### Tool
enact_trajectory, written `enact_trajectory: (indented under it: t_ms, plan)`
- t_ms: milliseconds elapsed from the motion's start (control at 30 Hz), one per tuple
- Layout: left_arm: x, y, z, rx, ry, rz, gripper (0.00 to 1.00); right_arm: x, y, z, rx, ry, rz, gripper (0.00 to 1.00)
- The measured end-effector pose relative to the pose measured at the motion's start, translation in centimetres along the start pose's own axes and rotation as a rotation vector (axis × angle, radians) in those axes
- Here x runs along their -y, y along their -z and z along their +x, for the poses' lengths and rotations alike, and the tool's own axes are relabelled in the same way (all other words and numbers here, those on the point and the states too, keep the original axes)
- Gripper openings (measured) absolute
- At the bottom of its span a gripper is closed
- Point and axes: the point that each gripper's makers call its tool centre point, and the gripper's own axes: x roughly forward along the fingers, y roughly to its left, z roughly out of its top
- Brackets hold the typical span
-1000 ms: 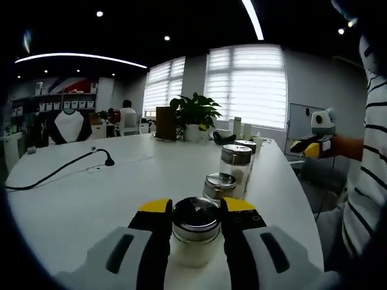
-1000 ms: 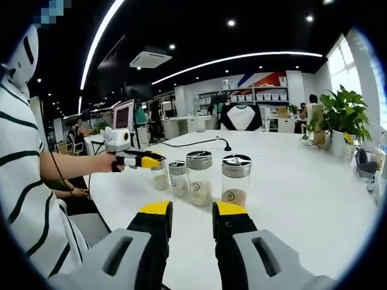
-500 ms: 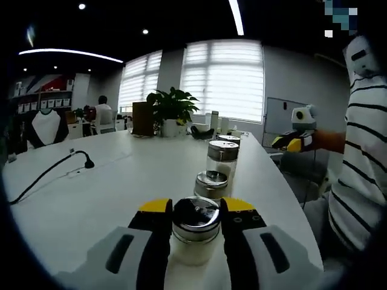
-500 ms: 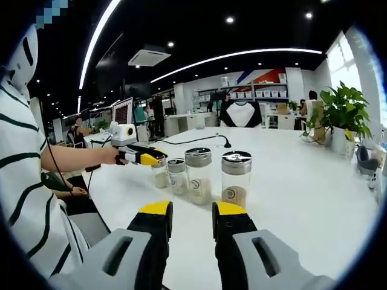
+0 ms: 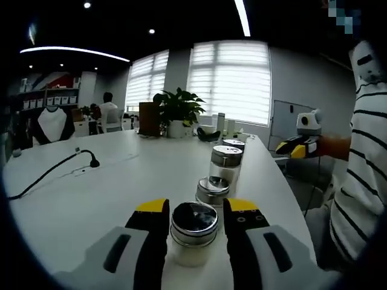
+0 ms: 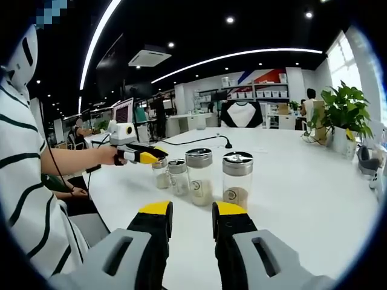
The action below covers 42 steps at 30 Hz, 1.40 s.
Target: Rotate the seasoning bottle until the label or dispensing opening points toward the visible target arrow and the bottle remains upright within the marked orientation range
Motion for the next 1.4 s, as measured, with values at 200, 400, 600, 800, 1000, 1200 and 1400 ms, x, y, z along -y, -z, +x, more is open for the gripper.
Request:
enact_trajectory:
  t_ms: [200, 400, 600, 800, 1000, 1200, 1400]
  plan:
    - [-0.3, -0.4, -0.4, 0.03, -0.165, -0.015, 0.38, -0.1, -0.1, -0.2, 0.005, 0.002, -0.004, 0.24]
    - [-0.6, 0.1, -0.6, 0.087, -0.29, -0.137, 0.4, -0.1, -0.5, -0.4, 0.019, 0.008, -0.006, 0.24]
    - [-0.4, 0.7, 0.1, 0.068, -0.332, -0.106, 0.43, -0.2, -0.4, -0.6, 0.025, 0.015, -0.006, 0.24]
    - [-0.9, 1.5, 0.0, 0.008, -0.348, -0.071, 0.39, 0.0, -0.1, -0.8, 0.026, 0.024, 0.003, 0.24]
    - [-1.5, 1.8, -0.3, 0.008, -0.34, -0.107, 0.33, 0.1, 0.0, -0.9, 0.031, 0.029, 0.009, 0.24]
    - [-1.5, 1.8, -0.2, -0.002, -0.318, -0.096, 0.33, 0.2, 0.0, -0.9, 0.032, 0.03, 0.008, 0.24]
    - [-1.1, 1.8, -0.2, -0.007, -0.274, -0.086, 0.33, 0.2, 0.1, -1.0, 0.03, 0.029, 0.011, 0.24]
